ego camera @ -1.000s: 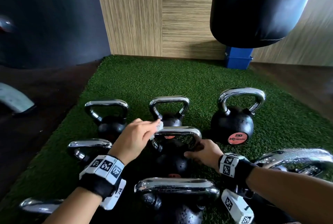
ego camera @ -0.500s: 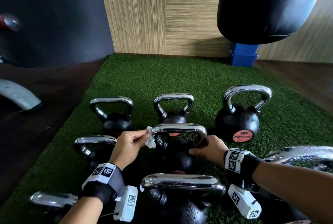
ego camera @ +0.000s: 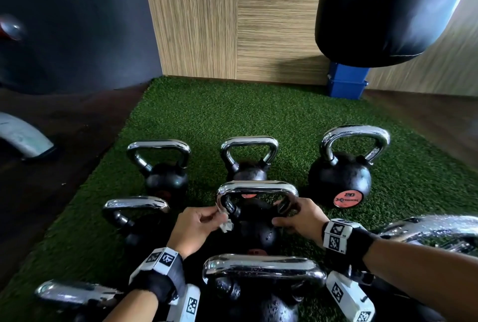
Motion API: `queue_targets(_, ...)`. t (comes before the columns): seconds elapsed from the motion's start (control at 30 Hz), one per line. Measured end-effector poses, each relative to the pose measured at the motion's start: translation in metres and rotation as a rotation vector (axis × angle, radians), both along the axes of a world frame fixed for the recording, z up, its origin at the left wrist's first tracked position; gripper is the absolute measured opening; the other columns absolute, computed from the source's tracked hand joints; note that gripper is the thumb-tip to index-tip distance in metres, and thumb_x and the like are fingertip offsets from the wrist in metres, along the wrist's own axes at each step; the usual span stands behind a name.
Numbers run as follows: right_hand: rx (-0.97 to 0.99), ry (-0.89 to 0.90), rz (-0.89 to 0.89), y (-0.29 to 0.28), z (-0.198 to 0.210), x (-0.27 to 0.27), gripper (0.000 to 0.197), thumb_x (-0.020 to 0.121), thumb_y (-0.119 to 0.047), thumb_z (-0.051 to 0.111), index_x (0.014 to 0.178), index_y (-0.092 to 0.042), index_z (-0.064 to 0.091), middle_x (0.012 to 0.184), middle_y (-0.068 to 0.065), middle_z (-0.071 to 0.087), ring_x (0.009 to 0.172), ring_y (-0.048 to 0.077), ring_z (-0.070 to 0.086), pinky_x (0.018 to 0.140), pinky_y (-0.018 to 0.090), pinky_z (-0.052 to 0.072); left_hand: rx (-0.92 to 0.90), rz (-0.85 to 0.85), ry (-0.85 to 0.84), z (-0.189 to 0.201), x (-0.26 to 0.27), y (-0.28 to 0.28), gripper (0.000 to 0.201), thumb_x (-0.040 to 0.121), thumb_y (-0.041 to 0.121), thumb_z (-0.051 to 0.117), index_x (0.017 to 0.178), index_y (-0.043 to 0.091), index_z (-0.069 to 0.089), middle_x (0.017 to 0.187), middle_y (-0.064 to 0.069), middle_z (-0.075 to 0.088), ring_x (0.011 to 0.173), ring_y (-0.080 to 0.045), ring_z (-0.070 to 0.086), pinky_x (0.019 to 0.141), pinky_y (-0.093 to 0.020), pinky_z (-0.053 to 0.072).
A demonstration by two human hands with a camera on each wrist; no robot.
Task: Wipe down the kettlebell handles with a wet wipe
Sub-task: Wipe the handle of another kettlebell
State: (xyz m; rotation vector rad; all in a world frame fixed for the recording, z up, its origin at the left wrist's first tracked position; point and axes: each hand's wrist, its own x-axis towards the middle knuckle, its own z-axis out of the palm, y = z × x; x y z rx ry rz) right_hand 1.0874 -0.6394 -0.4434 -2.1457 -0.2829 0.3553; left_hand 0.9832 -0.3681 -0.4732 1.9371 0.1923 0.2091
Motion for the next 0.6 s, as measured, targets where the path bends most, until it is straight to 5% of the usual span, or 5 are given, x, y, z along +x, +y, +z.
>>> queue_targets(0.17, -0.137, -0.030, 0.015, -0.006, 0.005, 0.000, 0.044, 0.050, -0.011, 0.090, 0.090, -0.026, 0.078, 0.083, -0.001, 0.077, 0.083, 0.019, 0.073, 0.075, 0.039, 0.063, 0.183, 0.092, -0.074, 0.004, 0.003, -0.005, 0.018, 0.085, 0.040, 0.079, 0.100, 0.030, 0.081, 0.084, 0.037, 0.070, 0.084, 0.018, 0.067, 0.077, -0.004, 0.050)
queue_targets(0.27, -0.165, -0.075, 0.002, -0.010, 0.002, -0.004, 0.029, 0.056, 0.000, 0.078, 0.070, -0.026, 0.076, 0.066, -0.006, 0.072, 0.064, 0.010, 0.068, 0.056, 0.022, 0.056, 0.251, 0.146, -0.101, 0.002, 0.014, -0.008, 0.017, 0.088, 0.036, 0.078, 0.099, 0.024, 0.082, 0.085, 0.040, 0.063, 0.079, 0.027, 0.060, 0.072, 0.004, 0.042)
queue_targets(0.33, -0.177, -0.101, -0.037, -0.012, 0.001, -0.008, 0.028, 0.059, -0.003, 0.080, 0.053, -0.027, 0.067, 0.048, -0.012, 0.061, 0.047, -0.004, 0.055, 0.045, 0.010, 0.042, 0.285, 0.159, -0.131, 0.003, 0.025, -0.010, 0.017, 0.088, 0.034, 0.078, 0.097, 0.020, 0.083, 0.088, 0.027, 0.072, 0.077, 0.029, 0.059, 0.071, 0.004, 0.041)
queue_targets(0.47, -0.202, -0.199, 0.069, -0.013, -0.003, -0.021, 0.033, 0.066, -0.005, 0.076, 0.053, -0.033, 0.066, 0.048, -0.024, 0.060, 0.049, -0.014, 0.055, 0.047, 0.004, 0.038, 0.429, 0.139, -0.119, 0.019, 0.056, -0.019, 0.021, 0.092, 0.034, 0.074, 0.095, 0.015, 0.083, 0.088, -0.003, 0.080, 0.080, 0.006, 0.069, 0.070, -0.017, 0.049)
queue_targets(0.6, -0.202, -0.302, 0.285, -0.002, -0.002, -0.031, 0.036, 0.076, -0.007, 0.074, 0.089, -0.041, 0.076, 0.066, -0.028, 0.069, 0.065, -0.010, 0.065, 0.057, 0.006, 0.047, 0.529, 0.016, 0.016, 0.038, 0.095, -0.035, 0.027, 0.094, 0.034, 0.070, 0.090, 0.009, 0.079, 0.083, -0.009, 0.077, 0.088, -0.022, 0.073, 0.069, -0.025, 0.041)
